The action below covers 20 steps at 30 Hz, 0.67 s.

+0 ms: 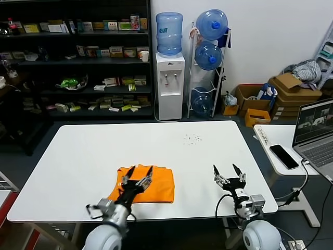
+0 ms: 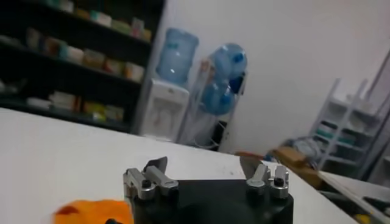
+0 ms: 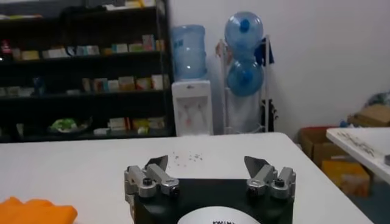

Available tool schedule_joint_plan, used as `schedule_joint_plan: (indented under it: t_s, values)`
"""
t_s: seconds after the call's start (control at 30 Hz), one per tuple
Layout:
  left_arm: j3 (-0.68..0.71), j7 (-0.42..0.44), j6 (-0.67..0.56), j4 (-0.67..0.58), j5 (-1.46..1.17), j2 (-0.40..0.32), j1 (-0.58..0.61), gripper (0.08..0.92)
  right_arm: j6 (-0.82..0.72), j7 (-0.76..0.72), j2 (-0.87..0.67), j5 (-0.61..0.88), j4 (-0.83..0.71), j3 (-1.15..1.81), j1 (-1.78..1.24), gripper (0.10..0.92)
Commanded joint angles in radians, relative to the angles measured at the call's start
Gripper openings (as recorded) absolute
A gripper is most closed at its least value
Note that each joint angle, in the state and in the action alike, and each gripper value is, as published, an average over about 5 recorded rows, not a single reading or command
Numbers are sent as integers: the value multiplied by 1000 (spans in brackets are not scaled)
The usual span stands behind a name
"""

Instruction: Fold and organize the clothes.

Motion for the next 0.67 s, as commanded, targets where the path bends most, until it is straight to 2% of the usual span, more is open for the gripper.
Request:
schedule_joint_plan:
  t_s: [0.03,0.27,0.67]
  values:
    - [-400,266,-584,147,308,-167,364,816,258,-179,56,-136,-5,71,-105,823]
    - [-436,297,-660,196,302,-227,345,823,304,-218,81,-136,14,127,-169,823]
    - [-432,324,-660,185,299,-216,331,823,307,-223,98,-134,40,135,-198,823]
